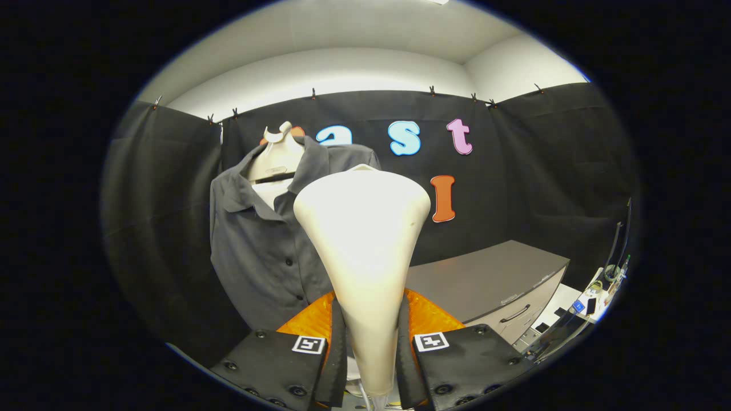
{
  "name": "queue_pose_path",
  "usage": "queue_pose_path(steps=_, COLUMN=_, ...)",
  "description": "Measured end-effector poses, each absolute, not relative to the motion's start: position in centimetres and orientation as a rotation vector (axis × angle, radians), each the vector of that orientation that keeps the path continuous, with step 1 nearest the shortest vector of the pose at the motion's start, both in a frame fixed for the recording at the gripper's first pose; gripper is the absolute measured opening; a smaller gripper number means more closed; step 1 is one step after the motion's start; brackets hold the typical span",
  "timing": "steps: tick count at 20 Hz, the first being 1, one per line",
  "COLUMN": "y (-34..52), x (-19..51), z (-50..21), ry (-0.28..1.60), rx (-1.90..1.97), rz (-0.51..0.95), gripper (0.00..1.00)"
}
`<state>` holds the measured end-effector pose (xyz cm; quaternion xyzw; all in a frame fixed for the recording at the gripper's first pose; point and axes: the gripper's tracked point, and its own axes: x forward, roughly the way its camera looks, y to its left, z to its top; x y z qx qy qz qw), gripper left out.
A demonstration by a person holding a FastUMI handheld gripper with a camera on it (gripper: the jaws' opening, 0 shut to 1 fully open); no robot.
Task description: Iron the clothes twice with a garment steamer, once on the left side and once on the right side.
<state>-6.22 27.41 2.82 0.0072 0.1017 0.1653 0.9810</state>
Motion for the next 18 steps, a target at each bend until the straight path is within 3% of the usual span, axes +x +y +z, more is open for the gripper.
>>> queue_pose_path(steps=9, y=22.0, x=-5.9, z=6.8, ry=0.124, rx=0.043, rz=0.31, gripper=0.43)
queue_pose_path(steps=18, y=20.7, x=-5.1, z=7.5, ry=0.124, rx=0.061, rz=0.397, gripper=0.43)
